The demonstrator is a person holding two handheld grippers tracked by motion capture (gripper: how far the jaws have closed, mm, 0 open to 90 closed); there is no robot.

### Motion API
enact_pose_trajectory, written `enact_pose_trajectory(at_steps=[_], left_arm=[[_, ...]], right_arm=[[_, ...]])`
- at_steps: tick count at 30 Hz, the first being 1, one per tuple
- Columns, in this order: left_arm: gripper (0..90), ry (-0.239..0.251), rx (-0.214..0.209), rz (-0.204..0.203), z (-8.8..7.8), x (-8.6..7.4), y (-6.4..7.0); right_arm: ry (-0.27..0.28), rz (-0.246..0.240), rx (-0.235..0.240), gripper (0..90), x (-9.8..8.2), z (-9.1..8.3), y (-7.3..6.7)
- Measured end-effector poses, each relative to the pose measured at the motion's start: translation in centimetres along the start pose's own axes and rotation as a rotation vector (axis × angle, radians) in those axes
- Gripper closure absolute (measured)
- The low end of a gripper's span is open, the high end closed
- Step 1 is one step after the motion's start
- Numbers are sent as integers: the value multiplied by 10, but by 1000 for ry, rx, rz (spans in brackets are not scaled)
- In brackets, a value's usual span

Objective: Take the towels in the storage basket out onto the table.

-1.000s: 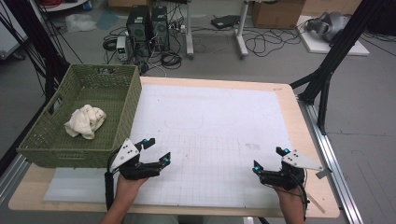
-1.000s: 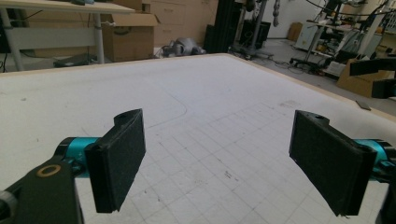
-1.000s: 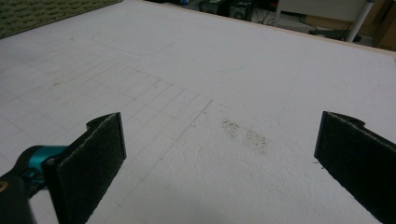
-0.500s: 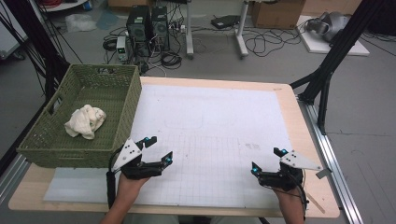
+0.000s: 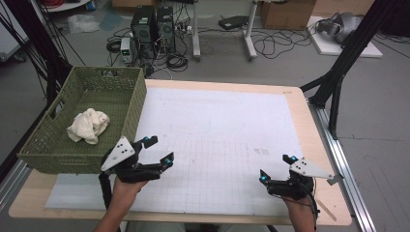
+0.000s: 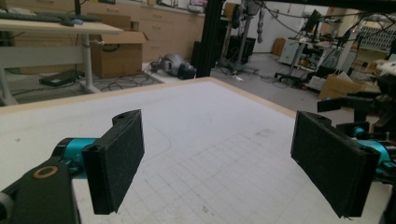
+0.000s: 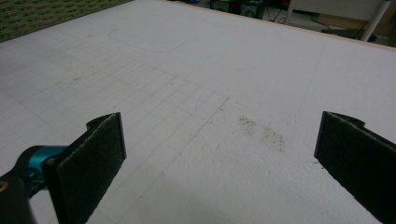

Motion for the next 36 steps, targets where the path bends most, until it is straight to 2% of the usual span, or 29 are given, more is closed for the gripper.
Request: enact_pose_trajectory(at_steps=[3,5,7,8,11,17,20,27,30,32,36], left_arm=[[184,19,-4,8,-10,12,-4],[184,19,-8,14,-15,18,-9],[185,8,-25,7,-20,23,-14],[185,5,-19,3,-23,26,-18],[179,-8,18,18,-31,35,-32],[173,-15,71,-6,-46,53,-66],[173,-22,94,7,-51,62,-83],[172,-8,156,14,-63,84,-124],[172,-21,184,4,-63,86,-143],[174,-25,195,-24,-63,86,-157],[182,-57,283,-48,-62,77,-183]], right_arm=[[1,4,0,12,0,0,0],[-1,13,2,12,0,0,-2],[1,2,4,12,1,0,-3],[1,-1,5,12,1,0,-4],[1,-6,6,12,2,-1,-7],[-5,-8,7,12,1,0,-9],[-14,-10,10,12,1,1,-10],[-25,-17,12,12,-1,4,-10],[-23,-9,11,12,0,5,-9],[-22,-10,11,12,1,5,-10],[-25,-15,13,12,0,4,-11]])
Point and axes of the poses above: each handheld gripper's, and its own axes: z roughly forward along the jaws, x roughly out of its top, y roughly to its right, the point moved 8 cm from there along z, roughly forward along the jaws, and after that the axes turned 7 degrees about x, right-handed, at the moved point
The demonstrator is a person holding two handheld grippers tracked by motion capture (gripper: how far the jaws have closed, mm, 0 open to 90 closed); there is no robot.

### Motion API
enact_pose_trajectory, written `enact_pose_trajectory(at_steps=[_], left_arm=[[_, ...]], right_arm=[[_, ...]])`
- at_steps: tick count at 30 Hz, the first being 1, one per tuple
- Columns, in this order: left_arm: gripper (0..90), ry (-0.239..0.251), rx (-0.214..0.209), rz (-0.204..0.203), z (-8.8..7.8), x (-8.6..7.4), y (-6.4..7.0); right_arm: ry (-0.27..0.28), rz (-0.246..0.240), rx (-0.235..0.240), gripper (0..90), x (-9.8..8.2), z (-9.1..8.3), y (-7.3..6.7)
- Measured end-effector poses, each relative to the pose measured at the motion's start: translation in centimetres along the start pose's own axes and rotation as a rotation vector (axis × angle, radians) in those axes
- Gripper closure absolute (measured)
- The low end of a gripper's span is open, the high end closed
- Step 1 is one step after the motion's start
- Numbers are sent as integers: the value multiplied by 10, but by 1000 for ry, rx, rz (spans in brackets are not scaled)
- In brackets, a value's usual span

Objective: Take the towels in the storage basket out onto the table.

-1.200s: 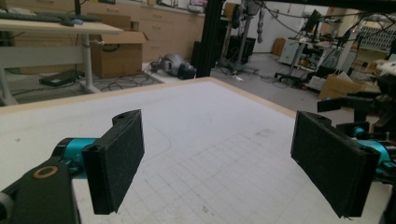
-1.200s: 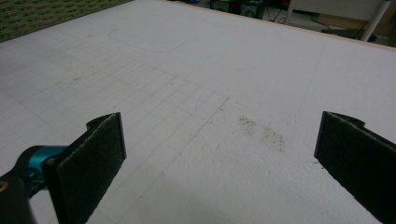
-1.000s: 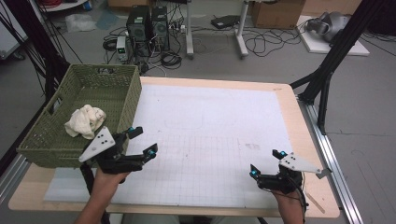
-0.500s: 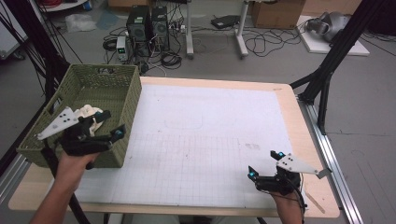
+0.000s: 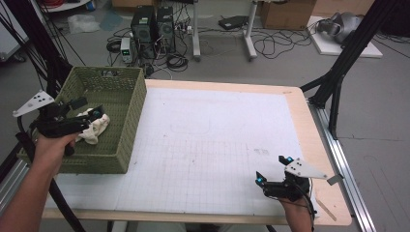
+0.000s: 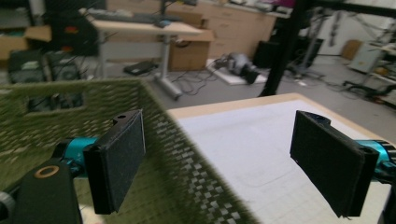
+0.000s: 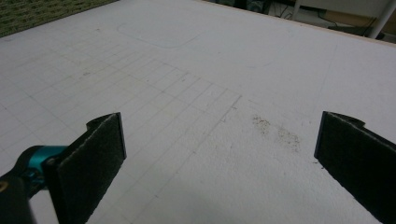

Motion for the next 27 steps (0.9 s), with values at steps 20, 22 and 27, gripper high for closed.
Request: enact_pose_trajectory(at_steps=[20,22,27], left_arm=[[213,-414,348,-14,44,-63,-90],[212,-433,369,-17,45,-66,-94],[221,-552,446,-24,51,-84,-107]], right_arm=[[-38,6,3,12,-6,7,0],[-39,2,3,12,-7,7,0],[-40,4,1,12,-7,7,0]])
Point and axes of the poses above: each handheld gripper's, and its own axes: z roughly forward along the jaws, x roughly out of its top, y roughly to its right, the point moved 8 cm from there along z, roughly forward along the jaws, and after that the axes turned 7 degrees about x, right-handed, at the moved point
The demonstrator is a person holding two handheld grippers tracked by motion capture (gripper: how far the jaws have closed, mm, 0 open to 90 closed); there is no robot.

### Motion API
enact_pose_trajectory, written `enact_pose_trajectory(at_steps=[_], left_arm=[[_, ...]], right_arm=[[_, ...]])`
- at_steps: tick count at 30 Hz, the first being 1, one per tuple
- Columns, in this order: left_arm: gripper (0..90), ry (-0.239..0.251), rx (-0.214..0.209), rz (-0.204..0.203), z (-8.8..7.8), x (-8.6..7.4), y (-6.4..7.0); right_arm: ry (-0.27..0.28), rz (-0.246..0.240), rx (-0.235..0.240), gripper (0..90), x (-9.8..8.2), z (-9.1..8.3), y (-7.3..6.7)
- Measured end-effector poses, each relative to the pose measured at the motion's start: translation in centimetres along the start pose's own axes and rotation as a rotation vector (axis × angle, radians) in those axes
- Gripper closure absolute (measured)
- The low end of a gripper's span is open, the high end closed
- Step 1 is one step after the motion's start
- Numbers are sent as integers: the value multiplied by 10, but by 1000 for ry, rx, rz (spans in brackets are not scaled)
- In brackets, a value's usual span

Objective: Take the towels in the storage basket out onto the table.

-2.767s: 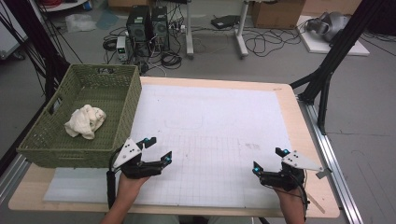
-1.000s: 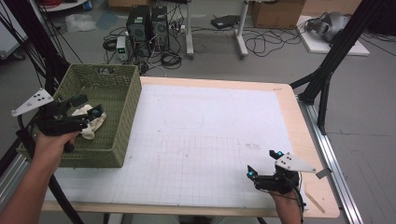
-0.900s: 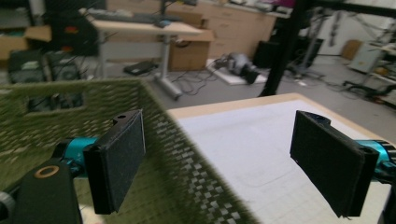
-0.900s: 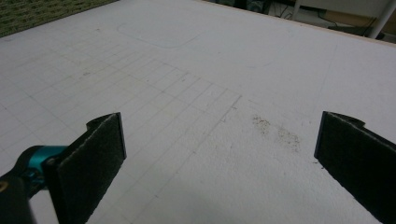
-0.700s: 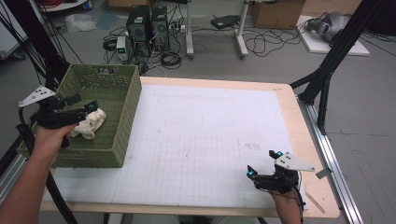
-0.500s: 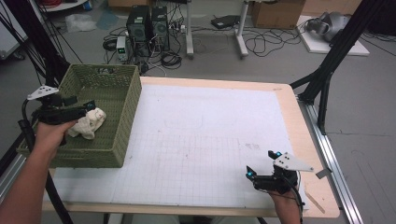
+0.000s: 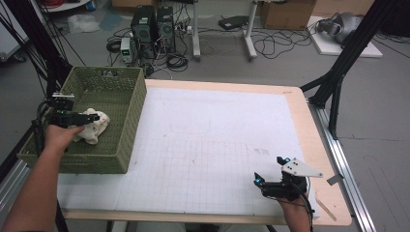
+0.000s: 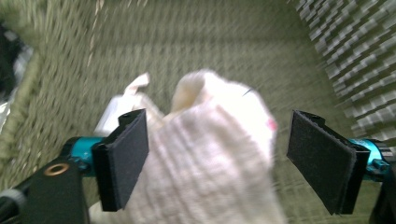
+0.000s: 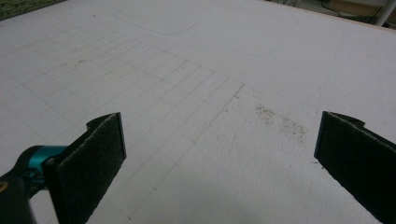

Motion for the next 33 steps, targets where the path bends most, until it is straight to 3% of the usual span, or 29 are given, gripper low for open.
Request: enact_pose_trajectory(at_steps=[6,7,8,9,11,13,15,24,27,33], left_arm=[[272,-102,46,47,12,-11,-5],[379,-126,47,52,13,-14,-5],[379,-147,44,59,14,-16,-4],[481,-160,28,74,14,-18,-2],[675,-155,12,136,12,-18,2],[763,-129,12,140,9,-14,3],[795,-94,8,126,6,-10,3],[812,125,-46,87,-22,13,6],[812,198,-69,57,-35,21,4],[813,313,-73,43,-63,34,-4]], right_arm=[[-5,4,-2,12,-2,0,1],[-8,7,-1,12,-2,0,1],[-8,7,-1,12,-2,0,1],[-6,6,-3,12,-2,-1,2],[-4,6,-5,12,-2,-1,2],[-4,7,-6,12,-2,-2,2],[-7,6,-8,12,-3,-2,3],[2,8,-8,12,-2,-5,1],[2,5,-6,12,-1,-4,1],[3,1,1,12,1,-3,-2]])
Point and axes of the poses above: each handheld gripper's, and its own axes: z roughly forward along the jaws, x roughly out of its top, y roughly to its right, the point moved 8 cm from there along z, roughly forward along the jaws, and after that the axes turned 7 degrees about x, right-handed, at the moved point
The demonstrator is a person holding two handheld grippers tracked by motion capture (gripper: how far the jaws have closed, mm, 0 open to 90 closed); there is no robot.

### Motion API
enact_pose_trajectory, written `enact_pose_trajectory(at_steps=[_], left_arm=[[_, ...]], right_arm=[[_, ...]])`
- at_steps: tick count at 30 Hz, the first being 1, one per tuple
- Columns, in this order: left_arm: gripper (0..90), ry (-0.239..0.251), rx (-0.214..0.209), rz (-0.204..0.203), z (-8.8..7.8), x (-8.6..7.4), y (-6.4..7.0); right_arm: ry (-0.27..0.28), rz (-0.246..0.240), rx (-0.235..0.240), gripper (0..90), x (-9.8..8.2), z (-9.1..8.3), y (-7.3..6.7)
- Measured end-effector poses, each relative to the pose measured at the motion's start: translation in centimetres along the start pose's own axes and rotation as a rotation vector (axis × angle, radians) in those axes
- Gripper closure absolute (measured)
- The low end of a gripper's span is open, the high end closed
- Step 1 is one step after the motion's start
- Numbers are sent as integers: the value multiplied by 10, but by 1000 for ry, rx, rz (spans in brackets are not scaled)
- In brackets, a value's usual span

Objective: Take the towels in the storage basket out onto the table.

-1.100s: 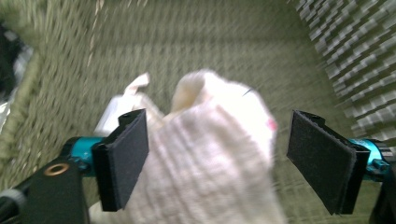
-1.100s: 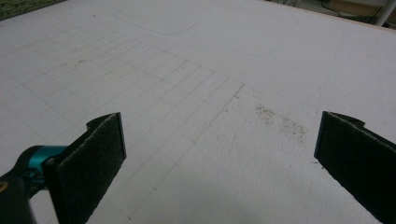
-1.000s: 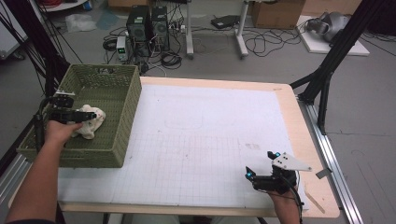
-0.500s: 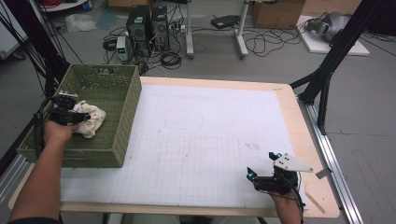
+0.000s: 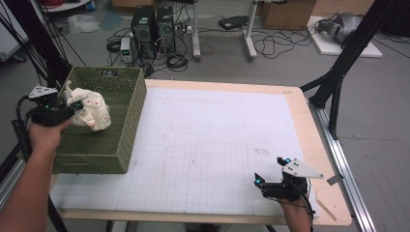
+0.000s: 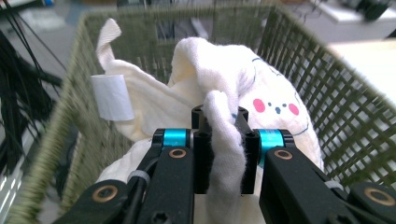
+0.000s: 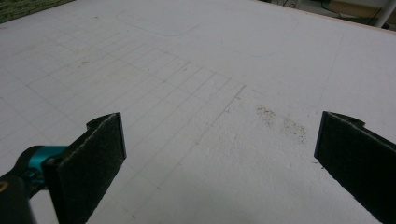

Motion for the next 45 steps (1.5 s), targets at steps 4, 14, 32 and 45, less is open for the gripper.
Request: enact_pose_trajectory(at_steps=[4,14,32,45], left_arm=[[812,51,-11,-18,-12,13,-1],[812,198,-75,-15,-37,53,20],[813,333,-330,71,-55,108,141],[813,344,-576,135,-58,90,251]], right_arm=[[2,-5,3,12,1,0,-1],[8,2,1,12,2,-1,-1],[22,-2,-1,12,4,-4,-1],[26,-6,-5,12,4,-5,1]])
Point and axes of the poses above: each handheld gripper's, and its own axes: z roughly forward along the jaws, x roughly out of its top, y roughly to its right, the point moved 8 cm from there along z, roughly forward along the jaws, and after that the axes turned 7 degrees about x, right-handed, at the moved point
